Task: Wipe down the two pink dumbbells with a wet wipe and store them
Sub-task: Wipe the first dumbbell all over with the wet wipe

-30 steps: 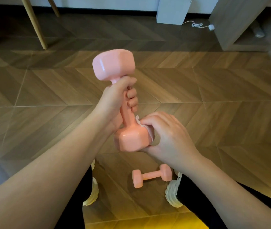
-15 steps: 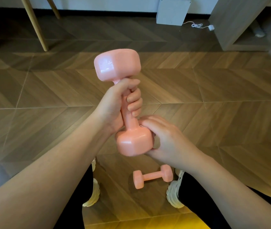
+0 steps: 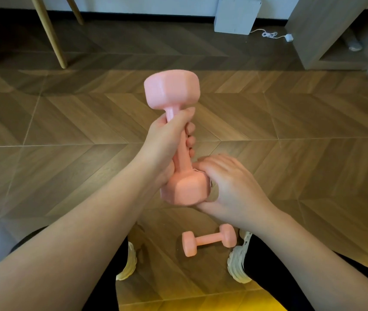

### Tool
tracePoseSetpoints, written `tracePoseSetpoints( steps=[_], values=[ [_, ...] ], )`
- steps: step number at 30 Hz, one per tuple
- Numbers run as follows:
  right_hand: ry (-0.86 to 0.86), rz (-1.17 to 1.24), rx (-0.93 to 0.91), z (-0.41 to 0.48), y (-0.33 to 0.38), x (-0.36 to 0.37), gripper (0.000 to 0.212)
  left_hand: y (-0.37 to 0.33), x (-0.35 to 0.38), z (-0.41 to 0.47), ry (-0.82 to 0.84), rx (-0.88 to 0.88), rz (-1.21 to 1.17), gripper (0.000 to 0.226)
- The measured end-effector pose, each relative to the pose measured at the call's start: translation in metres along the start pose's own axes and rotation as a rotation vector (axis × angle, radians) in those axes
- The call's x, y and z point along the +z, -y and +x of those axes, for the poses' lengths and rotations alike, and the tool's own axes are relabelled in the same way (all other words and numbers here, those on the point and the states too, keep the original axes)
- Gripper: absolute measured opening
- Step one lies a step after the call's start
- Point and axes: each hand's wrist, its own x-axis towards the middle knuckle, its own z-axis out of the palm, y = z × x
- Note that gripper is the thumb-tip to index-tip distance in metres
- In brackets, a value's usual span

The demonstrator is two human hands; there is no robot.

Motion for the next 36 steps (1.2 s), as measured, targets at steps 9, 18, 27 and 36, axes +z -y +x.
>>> tracePoseSetpoints(
  steps=[9, 18, 27, 36],
  values=[
    [0.026, 0.088, 0.062, 0.0037, 0.0070, -0.0026, 0.059, -0.0031, 0.0020, 0.0010, -0.006, 0.058, -0.039, 0.022],
    [-0.004, 0.057, 0.038, -0.0008, 0.0064, -0.0035, 0.051, -0.0022, 0.0027, 0.0009, 0.034, 0.020, -0.048, 0.022],
    [-0.048, 0.173, 0.048, -0.0018, 0.0038, -0.0029, 0.054, -0.0081, -0.0011, 0.0019, 0.204, -0.018, -0.101, 0.019],
    [-0.174, 0.173, 0.015, -0.0028, 0.0000, -0.0076, 0.043, -0.0079, -0.0010, 0.0036, 0.241, 0.046, -0.127, 0.023]
  ],
)
